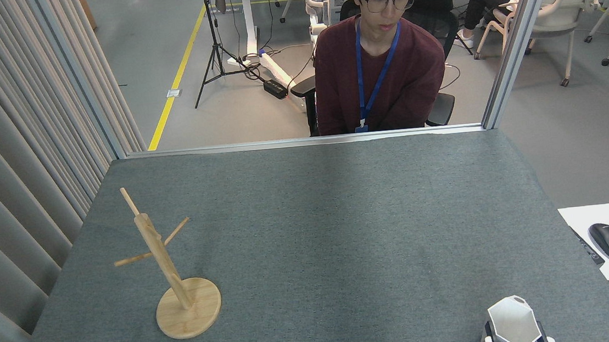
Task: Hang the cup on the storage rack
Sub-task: 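Grasp the white hexagonal cup with both grippers and lift it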
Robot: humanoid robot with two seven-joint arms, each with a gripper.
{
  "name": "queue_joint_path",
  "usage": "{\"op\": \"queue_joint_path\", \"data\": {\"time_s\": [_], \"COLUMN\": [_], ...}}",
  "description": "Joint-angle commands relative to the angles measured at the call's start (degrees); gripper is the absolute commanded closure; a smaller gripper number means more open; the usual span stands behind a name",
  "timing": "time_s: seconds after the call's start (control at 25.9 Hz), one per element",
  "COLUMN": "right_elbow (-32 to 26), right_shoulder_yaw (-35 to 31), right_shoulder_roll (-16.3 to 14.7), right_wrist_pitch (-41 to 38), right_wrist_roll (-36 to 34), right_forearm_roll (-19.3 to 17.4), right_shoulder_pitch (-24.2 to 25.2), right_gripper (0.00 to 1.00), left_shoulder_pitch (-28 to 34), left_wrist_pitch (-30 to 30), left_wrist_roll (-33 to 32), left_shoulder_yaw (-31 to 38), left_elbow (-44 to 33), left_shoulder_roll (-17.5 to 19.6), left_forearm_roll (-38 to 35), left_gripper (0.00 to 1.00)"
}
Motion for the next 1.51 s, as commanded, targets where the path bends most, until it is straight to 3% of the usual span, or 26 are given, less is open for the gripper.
{"op": "queue_joint_path", "data": {"time_s": [0.0, 0.12, 0.19, 0.27, 0.42, 0.5, 0.62, 0.7, 0.85, 1.04, 1.31, 1.47], "right_elbow": [-1.07, -5.81, -8.71, -10.47, -10.74, -10.47, -9.86, -9.24, -7.66, -7.05, -5.64, -5.55], "right_shoulder_yaw": [-0.36, -0.62, -0.09, 1.14, 9.75, 13.79, 18.19, 20.56, 25.75, 27.59, 29.44, 30.58], "right_shoulder_roll": [0.69, 1.13, 1.13, 1.92, 4.30, 6.41, 10.27, 11.59, 11.68, 11.77, 11.77, 11.68], "right_wrist_pitch": [-0.41, -0.41, -0.59, -0.68, 0.03, 0.47, 1.08, 1.35, 4.42, 4.51, 4.51, 4.51], "right_wrist_roll": [-0.59, -0.94, -0.59, -0.33, -0.24, -0.33, -0.50, -0.50, -0.85, -0.85, -1.03, -2.35], "right_forearm_roll": [-0.53, -1.50, -1.85, -1.85, -1.06, 1.84, 8.43, 10.02, 10.28, 11.78, 13.53, 14.68], "right_shoulder_pitch": [-0.20, -0.64, -3.45, -6.08, -10.57, -10.66, -10.48, -10.39, -10.31, -10.13, -9.69, -8.11], "right_gripper": [0.49, 0.48, 0.48, 0.48, 0.45, 0.44, 0.45, 0.45, 0.45, 0.45, 0.45, 0.45], "left_shoulder_pitch": [-0.77, -6.75, -12.63, -17.99, -22.30, -24.50, -25.47, -25.55, -26.26, -28.10, -29.33, -29.33], "left_wrist_pitch": [-0.39, -1.45, -1.10, -1.71, -4.79, -5.31, -7.42, -8.92, -9.18, -9.18, -9.18, -9.18], "left_wrist_roll": [0.02, 0.02, -0.16, -0.42, -1.04, -1.04, -1.04, -1.04, -1.13, -1.21, -4.03, -4.11], "left_shoulder_yaw": [-0.76, -8.23, -14.21, -15.79, -19.22, -20.54, -21.42, -22.12, -24.14, -27.39, -29.24, -29.59], "left_elbow": [0.00, 0.70, 4.21, 7.03, 10.11, 12.48, 13.71, 13.62, 13.80, 13.80, 14.32, 14.41], "left_shoulder_roll": [-0.65, -1.17, -1.79, -4.25, -6.36, -6.36, -6.36, -6.36, -6.36, -6.89, -11.90, -12.25], "left_forearm_roll": [-0.23, -2.60, -9.10, -14.12, -15.96, -16.05, -16.05, -16.14, -16.23, -20.01, -23.79, -24.40], "left_gripper": [0.00, 0.00, 0.00, 0.00, 0.00, 0.00, 0.00, 0.00, 0.00, 0.00, 0.00, 0.00]}}
